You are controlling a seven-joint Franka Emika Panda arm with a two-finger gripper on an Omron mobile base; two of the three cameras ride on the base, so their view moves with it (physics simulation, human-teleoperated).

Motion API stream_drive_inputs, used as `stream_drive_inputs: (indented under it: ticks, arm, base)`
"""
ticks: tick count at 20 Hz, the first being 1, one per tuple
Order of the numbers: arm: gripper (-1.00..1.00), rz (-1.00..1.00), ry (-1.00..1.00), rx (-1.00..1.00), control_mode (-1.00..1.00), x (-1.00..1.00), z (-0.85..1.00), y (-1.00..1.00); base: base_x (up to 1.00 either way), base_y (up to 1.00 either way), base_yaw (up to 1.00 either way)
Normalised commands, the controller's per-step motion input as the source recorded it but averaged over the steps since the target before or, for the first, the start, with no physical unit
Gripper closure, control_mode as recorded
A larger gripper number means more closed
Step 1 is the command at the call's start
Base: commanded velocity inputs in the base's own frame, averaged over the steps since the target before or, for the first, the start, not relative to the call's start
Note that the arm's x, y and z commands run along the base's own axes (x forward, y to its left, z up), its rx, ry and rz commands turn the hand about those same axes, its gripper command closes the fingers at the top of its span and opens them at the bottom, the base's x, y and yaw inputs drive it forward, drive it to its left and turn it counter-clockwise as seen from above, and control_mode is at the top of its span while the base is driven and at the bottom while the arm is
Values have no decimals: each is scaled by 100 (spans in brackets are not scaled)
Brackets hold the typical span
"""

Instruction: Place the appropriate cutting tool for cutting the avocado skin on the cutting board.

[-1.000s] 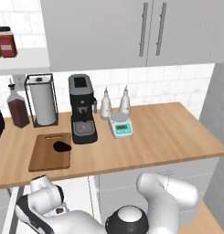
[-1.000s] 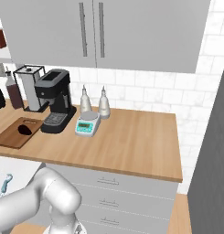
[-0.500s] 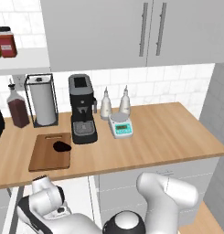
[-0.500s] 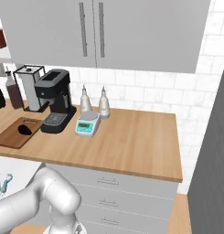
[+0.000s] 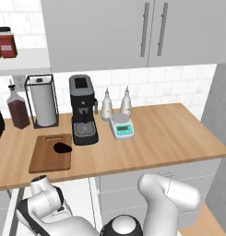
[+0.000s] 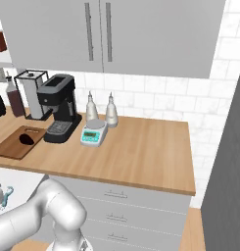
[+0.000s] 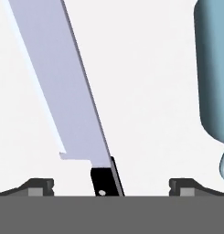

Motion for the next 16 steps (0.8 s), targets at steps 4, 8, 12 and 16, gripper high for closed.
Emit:
stream_drive_inputs:
  ticks: [4,8,12,16]
  arm:
    - [-100,3,-2,0,-100,1,-26,1]
    - [-100,2,0,0,-100,0,-28,0]
    - [100,0,0,0,-100,-1,-40,0]
    - [-100,1,0,0,-100,-2,-10,5]
  base:
    - [0,0,0]
    - [0,0,0]
    - [0,0,0]
    - [0,0,0]
